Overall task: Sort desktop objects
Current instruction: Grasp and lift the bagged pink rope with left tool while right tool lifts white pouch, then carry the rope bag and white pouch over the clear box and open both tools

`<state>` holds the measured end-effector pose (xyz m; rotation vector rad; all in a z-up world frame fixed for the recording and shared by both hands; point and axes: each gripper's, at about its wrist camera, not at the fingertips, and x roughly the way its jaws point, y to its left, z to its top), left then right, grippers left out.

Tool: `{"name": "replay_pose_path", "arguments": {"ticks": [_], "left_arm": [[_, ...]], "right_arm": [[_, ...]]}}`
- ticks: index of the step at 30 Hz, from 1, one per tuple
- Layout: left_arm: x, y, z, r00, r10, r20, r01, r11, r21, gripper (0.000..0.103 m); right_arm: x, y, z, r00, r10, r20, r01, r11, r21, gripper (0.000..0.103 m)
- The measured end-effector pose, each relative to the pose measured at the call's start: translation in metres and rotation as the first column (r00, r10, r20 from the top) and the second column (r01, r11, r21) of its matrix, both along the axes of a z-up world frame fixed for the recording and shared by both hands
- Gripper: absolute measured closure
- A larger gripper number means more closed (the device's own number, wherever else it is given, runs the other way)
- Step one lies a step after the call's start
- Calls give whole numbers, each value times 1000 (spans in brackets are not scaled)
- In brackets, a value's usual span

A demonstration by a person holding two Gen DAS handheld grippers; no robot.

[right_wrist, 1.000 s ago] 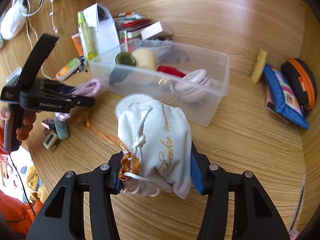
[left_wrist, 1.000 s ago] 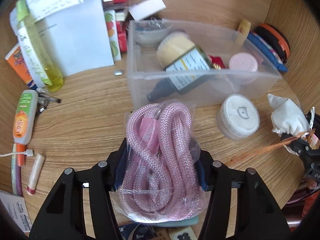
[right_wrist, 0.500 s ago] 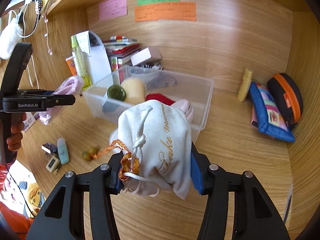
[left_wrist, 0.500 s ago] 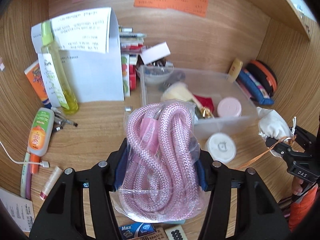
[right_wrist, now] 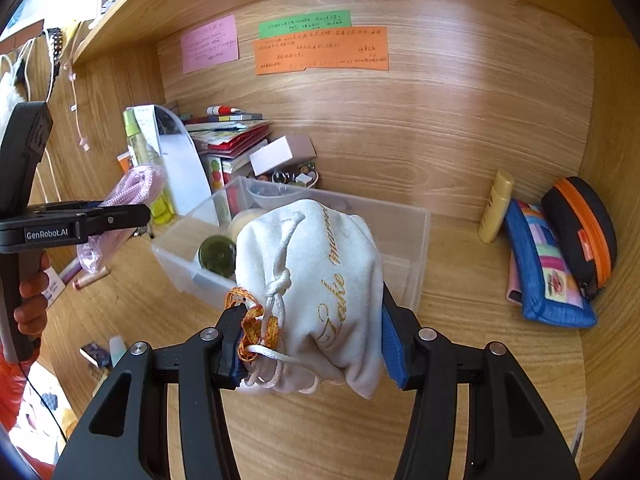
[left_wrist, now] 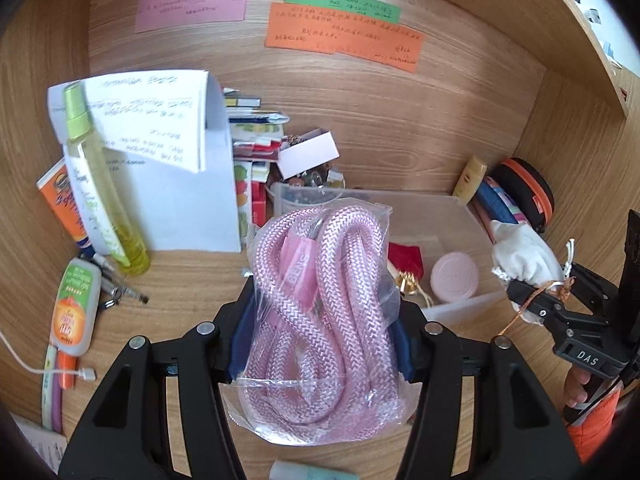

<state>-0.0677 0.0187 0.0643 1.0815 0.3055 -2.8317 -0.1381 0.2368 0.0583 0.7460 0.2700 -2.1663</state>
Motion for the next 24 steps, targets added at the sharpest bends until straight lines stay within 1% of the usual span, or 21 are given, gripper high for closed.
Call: {"name": "replay_pose_path", "arguments": {"ticks": [4,14,24], "left_arm": [[-18,4,2,1000,-18,-3,18,1000,12,47],[-58,9,2,999,-52,-4,52,997,48,47],[-88,1,-25,996,-70,53,63,991,122,47]], "right_arm": [[-10,-9,0,1000,-5,16,6,1000,-6,54],[-32,-31,-3,999,-7,35,6,1000,21,54],[-39,-69,-13,998,34,43,-37,997,74,54]]}}
